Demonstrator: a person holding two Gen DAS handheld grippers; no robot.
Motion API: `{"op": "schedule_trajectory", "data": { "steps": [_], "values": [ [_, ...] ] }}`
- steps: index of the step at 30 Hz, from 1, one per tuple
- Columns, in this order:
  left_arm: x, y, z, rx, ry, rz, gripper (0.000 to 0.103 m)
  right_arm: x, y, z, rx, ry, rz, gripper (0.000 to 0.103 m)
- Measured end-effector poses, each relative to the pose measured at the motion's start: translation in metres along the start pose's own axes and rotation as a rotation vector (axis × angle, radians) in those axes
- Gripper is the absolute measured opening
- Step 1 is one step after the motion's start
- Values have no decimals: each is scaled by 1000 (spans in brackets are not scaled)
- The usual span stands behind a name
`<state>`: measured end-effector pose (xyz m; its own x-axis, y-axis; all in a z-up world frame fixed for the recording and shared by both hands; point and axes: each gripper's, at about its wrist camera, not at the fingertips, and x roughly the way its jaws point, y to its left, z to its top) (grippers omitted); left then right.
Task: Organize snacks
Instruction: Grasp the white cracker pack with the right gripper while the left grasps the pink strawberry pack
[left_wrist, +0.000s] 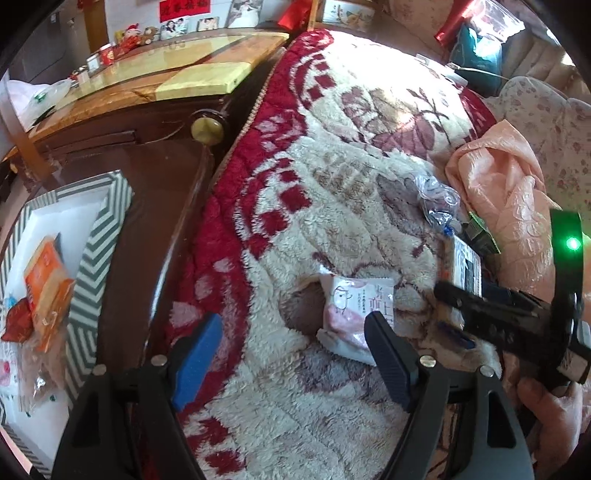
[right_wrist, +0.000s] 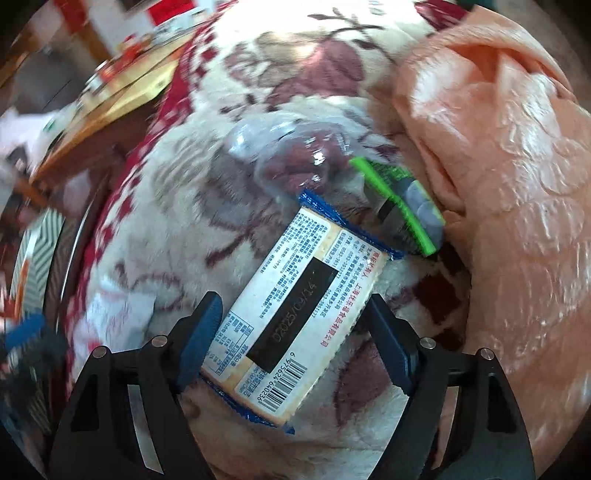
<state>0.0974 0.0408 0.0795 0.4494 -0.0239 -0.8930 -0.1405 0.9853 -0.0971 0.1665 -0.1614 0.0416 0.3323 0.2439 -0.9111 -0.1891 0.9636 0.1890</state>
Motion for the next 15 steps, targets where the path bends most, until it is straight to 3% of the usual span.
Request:
{"op": "schedule_trajectory", "data": {
  "steps": [4, 13, 14, 15],
  "values": [
    [7, -11, 5, 23, 15, -29, 82, -8, -12, -11, -52, 23, -29, 77],
    [37, -47, 2, 144, 95, -42, 82, -11, -25, -21, 16, 21, 26, 77],
    [40, -46, 2, 135, 101, -55, 76, -12, -25, -23, 7, 17, 31, 71],
    [43, -44, 1, 123, 107, -64, 58, -12, -25, -24, -4, 9, 38, 67]
  ]
}}
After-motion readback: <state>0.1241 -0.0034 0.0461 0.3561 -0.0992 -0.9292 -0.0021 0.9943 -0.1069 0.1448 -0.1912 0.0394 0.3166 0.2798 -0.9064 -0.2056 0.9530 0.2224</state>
